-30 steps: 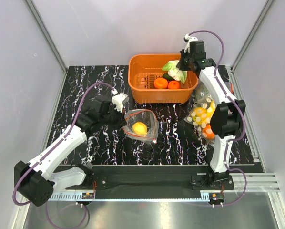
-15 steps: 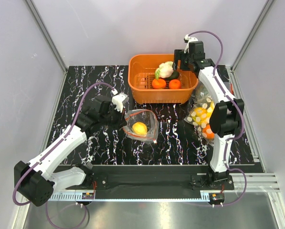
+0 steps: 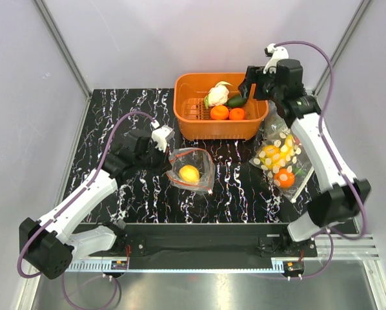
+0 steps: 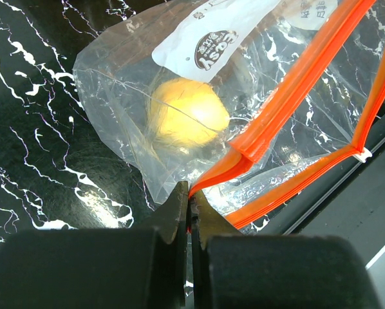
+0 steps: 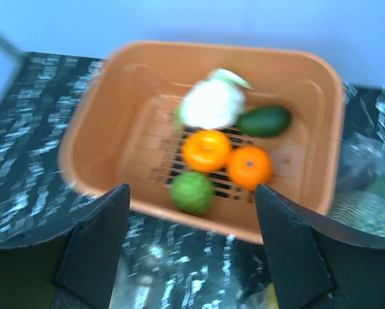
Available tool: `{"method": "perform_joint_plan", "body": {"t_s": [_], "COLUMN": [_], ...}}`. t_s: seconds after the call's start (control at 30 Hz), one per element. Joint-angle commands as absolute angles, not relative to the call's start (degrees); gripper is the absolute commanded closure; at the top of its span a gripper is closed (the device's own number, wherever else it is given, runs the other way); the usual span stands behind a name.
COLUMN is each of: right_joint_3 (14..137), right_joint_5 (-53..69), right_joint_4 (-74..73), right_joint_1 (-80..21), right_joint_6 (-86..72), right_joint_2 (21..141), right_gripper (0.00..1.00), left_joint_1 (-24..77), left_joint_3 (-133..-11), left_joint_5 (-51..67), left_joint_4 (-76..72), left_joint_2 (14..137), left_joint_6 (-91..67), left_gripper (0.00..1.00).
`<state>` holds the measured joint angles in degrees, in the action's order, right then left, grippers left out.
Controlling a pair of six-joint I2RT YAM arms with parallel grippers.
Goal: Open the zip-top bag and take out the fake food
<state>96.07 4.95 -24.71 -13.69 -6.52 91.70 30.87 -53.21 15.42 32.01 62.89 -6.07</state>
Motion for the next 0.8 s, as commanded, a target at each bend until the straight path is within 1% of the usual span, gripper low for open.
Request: {"method": "perform_joint_plan", "body": {"t_s": [0.0,0.1,0.13,0.2,0.23,0.33,0.37,0.43,0.47,0.6,0.77], "right_joint_3": [93.61,91.68,90.28,88.95,87.99,86.49,86.14,85.52,85.26,83.15,78.14], "right_joint_5": [5.72,3.27,3.08,3.52,3.52,3.34,3.69,3.61,3.43,2.46,4.21], "right_joint_4": [-23.11,-25.13,-25.22,-25.40,-25.49,-25.75,-25.93,-26.97,-27.16,-27.25,-23.30], "right_joint_1": [-19.66,-24.41,-27.30,-30.57,-33.81,-38.57,-41.54,-44.55,-47.26,-52.20,-54.23], "right_joint_6": [-5.81,-5.27,-5.62,-6.85,-7.38,-8.78,-9.14,-9.93,-10.19,-11.77,-15.29], "right_joint_2": [83.60,80.34,79.29,78.58,78.49,78.66,79.18,80.32,80.68,82.18,82.44], "right_gripper": [0.17,0.20,0.23,0.27,0.30,0.37,0.42,0.46,0.51,0.57,0.61], "left_joint_1": [30.76,30.76,30.76,30.67,30.76,30.76,30.76,30.76,30.76,30.76,30.67], "left_joint_3": [-54.93,-54.93,-55.02,-54.93,-54.93,-55.02,-54.93,-55.02,-55.02,-55.02,-55.02], "left_joint_5": [16.35,16.35,16.35,16.17,16.17,16.17,16.08,16.00,16.00,15.91,16.00], "left_joint_4": [30.41,30.50,30.50,30.50,30.50,30.50,30.50,30.59,30.59,30.59,30.67], "left_joint_2": [63.11,63.28,63.19,63.28,63.19,63.46,63.54,63.63,63.55,63.72,63.63], "left_joint_6": [-5.98,-5.98,-5.98,-5.98,-5.98,-5.89,-5.89,-5.89,-5.89,-5.89,-5.89], "left_gripper": [1.00,1.00,1.00,1.00,1.00,1.00,1.00,1.00,1.00,1.00,1.00]}}
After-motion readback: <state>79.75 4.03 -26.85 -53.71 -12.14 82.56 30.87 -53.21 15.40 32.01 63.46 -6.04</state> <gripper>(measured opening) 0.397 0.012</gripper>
